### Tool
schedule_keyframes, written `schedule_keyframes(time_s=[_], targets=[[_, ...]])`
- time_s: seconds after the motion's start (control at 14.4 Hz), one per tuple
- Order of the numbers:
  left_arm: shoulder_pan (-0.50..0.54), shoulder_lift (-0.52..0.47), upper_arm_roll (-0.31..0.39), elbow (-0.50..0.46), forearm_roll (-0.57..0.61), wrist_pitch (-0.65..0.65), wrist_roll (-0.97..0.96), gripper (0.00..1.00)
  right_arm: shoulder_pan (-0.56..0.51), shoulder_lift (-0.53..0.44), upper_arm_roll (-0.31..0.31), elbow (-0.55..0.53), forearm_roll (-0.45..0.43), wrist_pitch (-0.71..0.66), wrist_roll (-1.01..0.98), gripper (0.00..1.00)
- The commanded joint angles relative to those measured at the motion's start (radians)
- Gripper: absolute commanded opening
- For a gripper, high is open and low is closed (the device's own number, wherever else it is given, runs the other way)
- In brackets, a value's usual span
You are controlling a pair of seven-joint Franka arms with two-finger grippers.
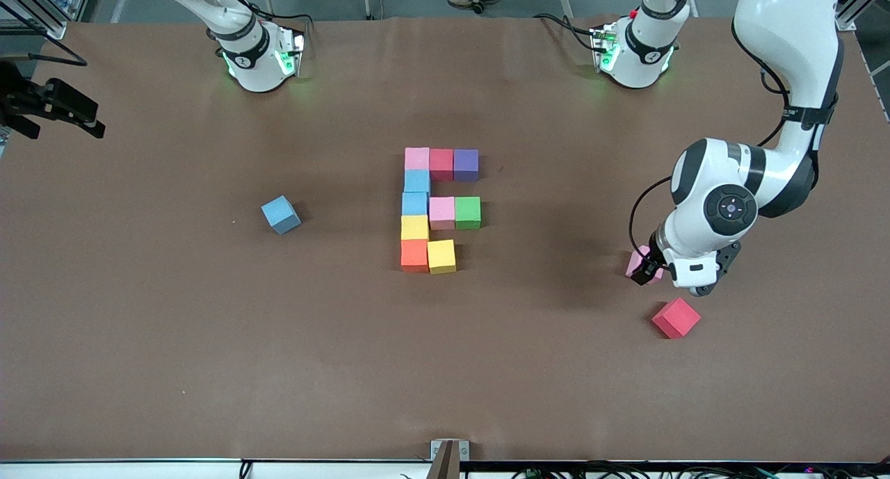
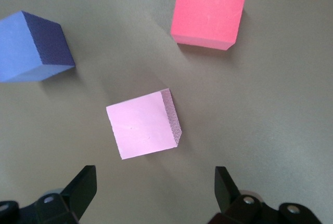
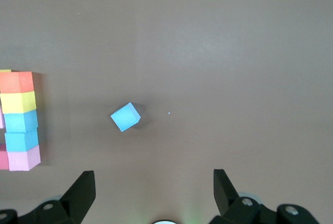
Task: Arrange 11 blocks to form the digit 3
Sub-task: 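Move the left gripper to the light pink cube and grasp it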
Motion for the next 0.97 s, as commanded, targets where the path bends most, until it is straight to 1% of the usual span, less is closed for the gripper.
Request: schedule_keyframes(time_s=[0.0,0.14,0.35,0.42,0.48,0.62,0.9], targets=[[0.029,0.045,-0.009,0.019,-0.021,0.02,-0.005,1.0,-0.013,0.002,0.008,0.017,-0.002,-0.016,-0.042,1.0],[0.04,0.068,-0.006,0.043,-0.021,0.016,-0.008,1.0,-0.015,0.002,0.008,0.017,-0.001,-0.018,-0.038,1.0],[0.052,0.065,0.005,0.03,-0.019,0.007,-0.047,1.0,-0.012,0.003,0.008,0.016,0.002,-0.021,-0.032,1.0],[0.095,0.069,0.005,0.029,-0.012,0.01,-0.057,1.0,-0.012,0.003,0.008,0.014,0.005,-0.021,-0.03,1.0],[0.112,0.071,0.003,0.027,-0.012,0.017,-0.06,1.0,-0.012,0.003,0.008,0.013,0.013,-0.027,-0.03,1.0],[0.111,0.074,0.003,0.015,-0.013,0.028,-0.066,1.0,-0.015,0.005,0.008,0.011,0.022,-0.027,-0.03,1.0],[0.137,0.065,-0.003,-0.06,-0.021,0.167,-0.093,1.0,-0.015,0.008,0.006,0.01,0.022,-0.027,-0.028,1.0]])
